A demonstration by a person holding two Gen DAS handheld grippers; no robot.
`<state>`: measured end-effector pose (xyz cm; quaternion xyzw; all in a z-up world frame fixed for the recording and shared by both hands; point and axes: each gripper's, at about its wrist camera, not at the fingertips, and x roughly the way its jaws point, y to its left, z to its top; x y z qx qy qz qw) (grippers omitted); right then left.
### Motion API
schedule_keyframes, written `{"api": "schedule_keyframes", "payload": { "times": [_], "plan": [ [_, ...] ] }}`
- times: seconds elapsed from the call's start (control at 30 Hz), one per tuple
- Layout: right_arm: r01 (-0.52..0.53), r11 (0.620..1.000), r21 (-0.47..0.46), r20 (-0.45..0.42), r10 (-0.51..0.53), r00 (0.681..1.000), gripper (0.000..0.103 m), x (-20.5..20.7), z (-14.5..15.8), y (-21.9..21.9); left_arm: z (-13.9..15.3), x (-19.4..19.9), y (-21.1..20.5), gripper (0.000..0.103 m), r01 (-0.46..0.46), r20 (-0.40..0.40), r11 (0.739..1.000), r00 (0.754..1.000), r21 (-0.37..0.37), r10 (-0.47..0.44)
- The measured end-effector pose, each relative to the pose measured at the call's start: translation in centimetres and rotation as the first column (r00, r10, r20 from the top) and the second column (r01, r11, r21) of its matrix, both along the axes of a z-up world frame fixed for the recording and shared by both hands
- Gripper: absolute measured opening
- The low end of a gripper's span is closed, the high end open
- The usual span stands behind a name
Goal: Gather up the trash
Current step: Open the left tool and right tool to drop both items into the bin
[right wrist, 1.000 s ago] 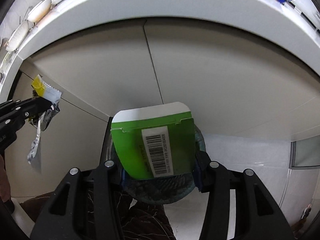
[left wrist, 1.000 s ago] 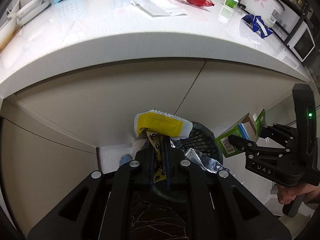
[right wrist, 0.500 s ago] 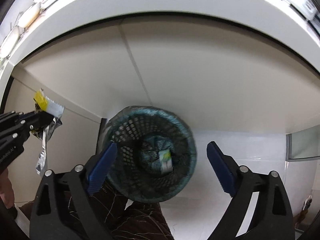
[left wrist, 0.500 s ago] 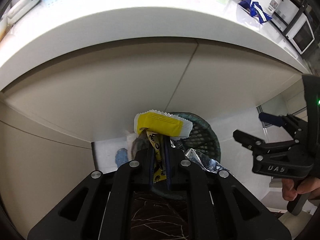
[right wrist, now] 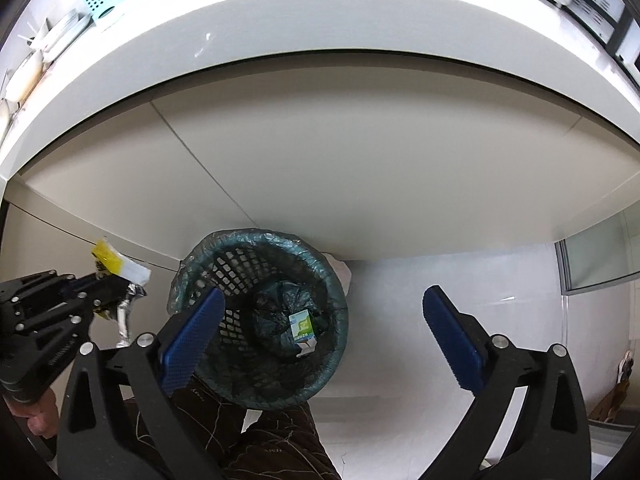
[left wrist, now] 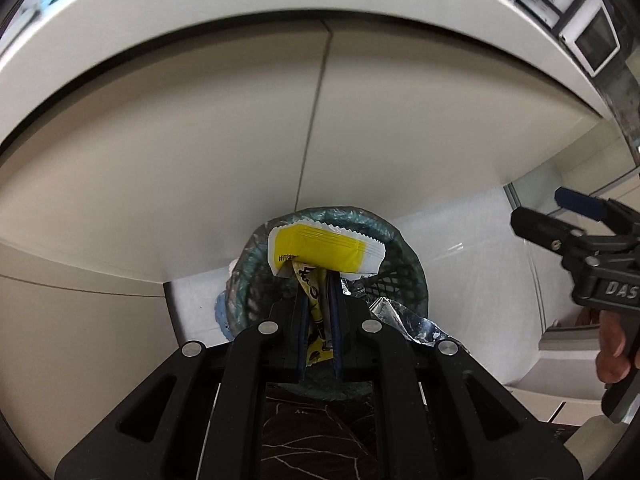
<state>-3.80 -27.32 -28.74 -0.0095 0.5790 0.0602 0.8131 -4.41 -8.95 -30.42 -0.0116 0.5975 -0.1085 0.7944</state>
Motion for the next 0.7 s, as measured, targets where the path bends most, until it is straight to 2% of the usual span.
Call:
{"api": "schedule_keyframes", "payload": {
  "times": [0.27, 0.37, 0.5, 0.67, 0.7],
  "plan": [
    [0.030, 0.999, 0.018, 0.003, -0.030, 1.000, 0.095, -0.2, 0.1, -1.4, -1.4, -0.3, -2.1, 0.009, 0.068, -0.018, 0.997, 0.998, 0.031, -0.068],
    [0.037, 0.999, 0.018, -0.003, -0.037, 0.999, 0.095, -0.4, 0.0, -1.7, -1.5, -0.4, -2.7, 0.013, 0.080, -0.017, 0.996, 0.997, 0.038, -0.080],
    [0.038, 0.999, 0.014, -0.012, -0.038, 0.999, 0.095, -0.6, -0.4, -1.9, -1.7, -0.3, -2.6, 0.028, 0.089, -0.009, 0.995, 0.996, 0.053, -0.089],
    [0.033, 0.999, 0.000, -0.024, -0.033, 0.999, 0.095, -0.8, -0.8, -1.9, -1.5, -0.4, -3.1, 0.037, 0.098, -0.002, 0.994, 0.995, 0.056, -0.098],
    [0.030, 1.000, -0.002, -0.026, -0.030, 0.999, 0.095, -0.8, -1.0, -1.9, -1.5, -0.4, -3.2, 0.046, 0.099, -0.001, 0.993, 0.995, 0.068, -0.099]
  ]
}}
